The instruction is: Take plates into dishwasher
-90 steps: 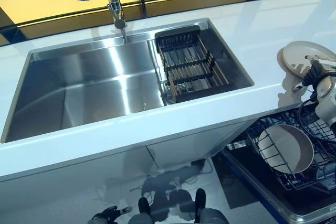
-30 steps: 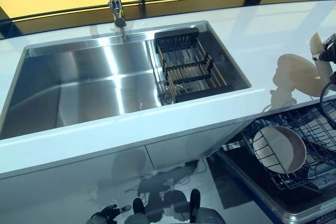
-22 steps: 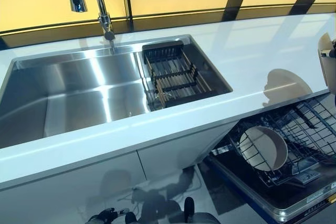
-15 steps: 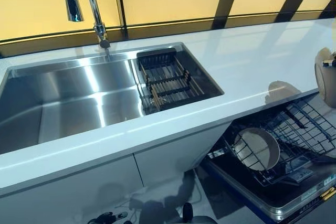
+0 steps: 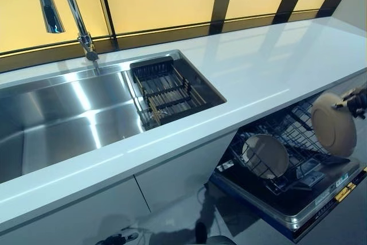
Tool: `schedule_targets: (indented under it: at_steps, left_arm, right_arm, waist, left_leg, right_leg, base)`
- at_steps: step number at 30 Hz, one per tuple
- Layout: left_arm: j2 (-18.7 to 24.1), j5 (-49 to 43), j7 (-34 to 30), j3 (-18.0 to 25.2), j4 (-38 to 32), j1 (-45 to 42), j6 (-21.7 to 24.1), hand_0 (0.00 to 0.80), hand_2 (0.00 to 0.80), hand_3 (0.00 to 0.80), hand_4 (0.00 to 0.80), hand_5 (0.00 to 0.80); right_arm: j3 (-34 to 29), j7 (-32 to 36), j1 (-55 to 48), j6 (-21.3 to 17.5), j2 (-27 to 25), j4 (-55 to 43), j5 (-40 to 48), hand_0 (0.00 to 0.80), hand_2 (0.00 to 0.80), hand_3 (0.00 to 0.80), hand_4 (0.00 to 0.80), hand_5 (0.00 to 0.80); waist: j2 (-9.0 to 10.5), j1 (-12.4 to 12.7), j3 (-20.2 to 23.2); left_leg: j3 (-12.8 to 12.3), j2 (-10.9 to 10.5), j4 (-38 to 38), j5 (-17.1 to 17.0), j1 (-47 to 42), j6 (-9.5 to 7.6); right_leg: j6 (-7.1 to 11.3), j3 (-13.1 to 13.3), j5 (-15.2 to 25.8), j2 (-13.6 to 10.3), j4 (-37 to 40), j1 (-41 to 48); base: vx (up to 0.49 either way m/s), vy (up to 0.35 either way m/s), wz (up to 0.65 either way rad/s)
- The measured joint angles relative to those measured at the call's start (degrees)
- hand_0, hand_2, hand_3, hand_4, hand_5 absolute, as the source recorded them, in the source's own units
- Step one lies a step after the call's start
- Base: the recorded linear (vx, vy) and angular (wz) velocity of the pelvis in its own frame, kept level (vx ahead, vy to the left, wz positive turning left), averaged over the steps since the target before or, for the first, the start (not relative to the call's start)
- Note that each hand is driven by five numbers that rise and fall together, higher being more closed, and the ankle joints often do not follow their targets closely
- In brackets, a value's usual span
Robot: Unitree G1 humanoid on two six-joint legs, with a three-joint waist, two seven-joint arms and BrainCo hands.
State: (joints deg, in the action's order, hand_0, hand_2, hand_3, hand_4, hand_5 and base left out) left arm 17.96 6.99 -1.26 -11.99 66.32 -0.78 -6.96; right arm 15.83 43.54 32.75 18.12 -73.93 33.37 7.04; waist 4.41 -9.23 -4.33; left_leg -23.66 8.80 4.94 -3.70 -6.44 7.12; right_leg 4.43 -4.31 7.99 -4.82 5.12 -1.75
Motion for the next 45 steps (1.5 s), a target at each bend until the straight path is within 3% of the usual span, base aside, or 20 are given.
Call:
schedule_targets:
  at_steps: [5, 11, 16, 24, 37, 45]
  left_arm:
    - [0.1, -1.8, -0.4, 2.0, 2.0, 0.1, 0.3, 0.0, 0.0, 0.0, 0.0, 0.0]
    - [0.4, -1.8, -0.6, 2.2, 2.4, -0.4, 1.1, 0.0, 0.0, 0.0, 0.0, 0.0]
    - [1.1, -1.8, -1.2, 2.2, 2.4, -0.7, 1.6, 0.0, 0.0, 0.0, 0.0, 0.0]
    - [1.1, -1.8, -1.5, 2.0, 2.2, -0.8, 1.6, 0.0, 0.0, 0.0, 0.0, 0.0]
    - [1.1, -1.6, -1.6, 1.9, -0.4, -1.0, 1.5, 0.0, 0.0, 0.0, 0.0, 0.0]
    - [1.1, -1.5, -1.8, 1.9, -1.7, -0.5, 1.7, 0.0, 0.0, 0.0, 0.0, 0.0]
  right_arm:
    - [-1.9, 7.0, -2.9, 1.0, 1.8, 2.5, 4.8, 0.8, 0.8, 0.8, 0.8, 0.8]
    - [-4.5, 10.4, -3.9, 0.9, 3.9, 6.8, 5.3, 0.8, 0.8, 0.8, 0.8, 0.8]
    - [-5.1, 10.3, -4.0, -0.1, 3.9, 8.0, 5.3, 0.8, 0.8, 0.8, 0.8, 0.8]
    - [-4.3, 6.0, -3.1, -5.4, 3.7, 9.9, -0.3, 0.8, 0.8, 0.8, 0.8, 0.8]
    - [0.0, 1.7, 3.1, -6.4, 3.3, 9.9, -4.6, 0.8, 0.8, 0.8, 0.8, 0.8]
    - [0.8, 1.2, 4.4, -6.8, 3.3, 9.6, -4.7, 0.8, 0.8, 0.8, 0.8, 0.8]
  waist:
    - [0.12, 0.2, 0.2]
    - [0.15, 0.6, 0.3]
    - [0.02, 0.8, 0.4]
    - [-1.02, 1.0, 0.8]
    - [-5.05, 1.5, -2.8]
    - [-5.68, 2.4, -5.1]
  left_leg:
    - [0.0, 0.0, 0.0, 0.0, 0.0, 0.0]
    - [0.1, 0.0, 0.0, 0.0, 0.0, 0.0]
    - [0.2, 0.1, 0.0, 0.0, 0.1, -0.01]
    - [0.8, 0.1, 0.1, 0.0, 1.0, -0.02]
    - [1.7, -0.1, -0.1, -0.3, 3.2, -0.25]
    - [2.2, -0.2, -0.1, -0.5, 3.9, -0.08]
  right_leg:
    - [0.0, 0.0, 0.0, 0.0, 0.0, 0.0]
    - [-0.01, -0.1, 0.0, 0.0, 0.0, 0.1]
    - [-0.01, -0.2, 0.0, 0.0, 0.0, 0.1]
    - [-0.02, -0.8, 0.0, -0.2, 0.0, -0.4]
    - [0.05, -1.5, 0.1, -0.4, 0.0, -2.1]
    - [0.0, -1.9, 0.0, -0.5, 0.0, -2.5]
  base:
    - [0.0, 0.0, 0.0]
    - [0.001, -0.027, 0.01]
    - [-0.013, -0.045, 0.01]
    - [-0.04, -0.047, 0.03]
    - [-0.047, -0.014, 0.03]
    - [-0.005, -0.001, 0.02]
